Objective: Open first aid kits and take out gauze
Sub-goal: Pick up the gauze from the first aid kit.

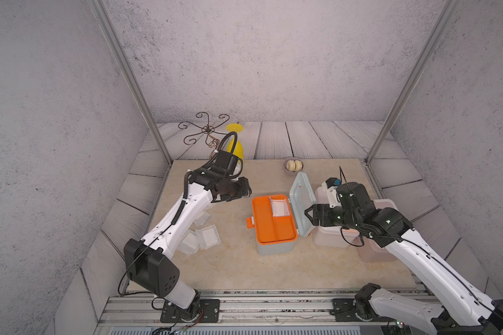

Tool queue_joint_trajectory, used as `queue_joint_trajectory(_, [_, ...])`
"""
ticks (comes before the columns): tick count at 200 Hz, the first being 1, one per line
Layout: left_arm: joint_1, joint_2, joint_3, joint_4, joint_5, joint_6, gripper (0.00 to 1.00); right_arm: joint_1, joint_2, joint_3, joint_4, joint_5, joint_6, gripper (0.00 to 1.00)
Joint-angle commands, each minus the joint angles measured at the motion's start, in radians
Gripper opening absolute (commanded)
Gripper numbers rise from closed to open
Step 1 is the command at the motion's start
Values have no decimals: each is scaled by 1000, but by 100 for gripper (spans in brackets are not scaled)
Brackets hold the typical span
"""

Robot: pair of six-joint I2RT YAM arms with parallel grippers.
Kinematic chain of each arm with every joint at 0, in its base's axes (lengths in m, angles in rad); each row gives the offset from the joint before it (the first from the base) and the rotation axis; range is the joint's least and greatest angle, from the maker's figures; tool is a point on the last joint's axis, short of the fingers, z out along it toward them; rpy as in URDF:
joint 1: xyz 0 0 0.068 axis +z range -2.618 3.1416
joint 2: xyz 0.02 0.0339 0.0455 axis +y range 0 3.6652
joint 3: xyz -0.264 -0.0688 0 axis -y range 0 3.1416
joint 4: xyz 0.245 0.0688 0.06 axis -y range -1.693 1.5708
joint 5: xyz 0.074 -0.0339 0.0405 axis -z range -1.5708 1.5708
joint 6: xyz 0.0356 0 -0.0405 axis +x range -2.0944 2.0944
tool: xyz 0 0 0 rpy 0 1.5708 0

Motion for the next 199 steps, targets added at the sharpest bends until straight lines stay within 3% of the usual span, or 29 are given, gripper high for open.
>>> queue_joint_trajectory(1, [-84, 58, 50, -60, -91, -23, 52, -6, -31, -12, -15, 37, -20, 82])
queue_joint_trajectory(51, [-215, 247, 185, -102, -128, -22, 52, -9, -49, -31, -13, 42, -16, 82])
queue_joint_trajectory(130, [-238, 451, 339, -180, -153, 7, 39, -15, -66, -42, -16, 44, -16, 82])
queue_joint_trajectory(199, [-242, 459, 346, -179, -136, 11, 2, -23, -60, -46, -10, 38, -15, 82])
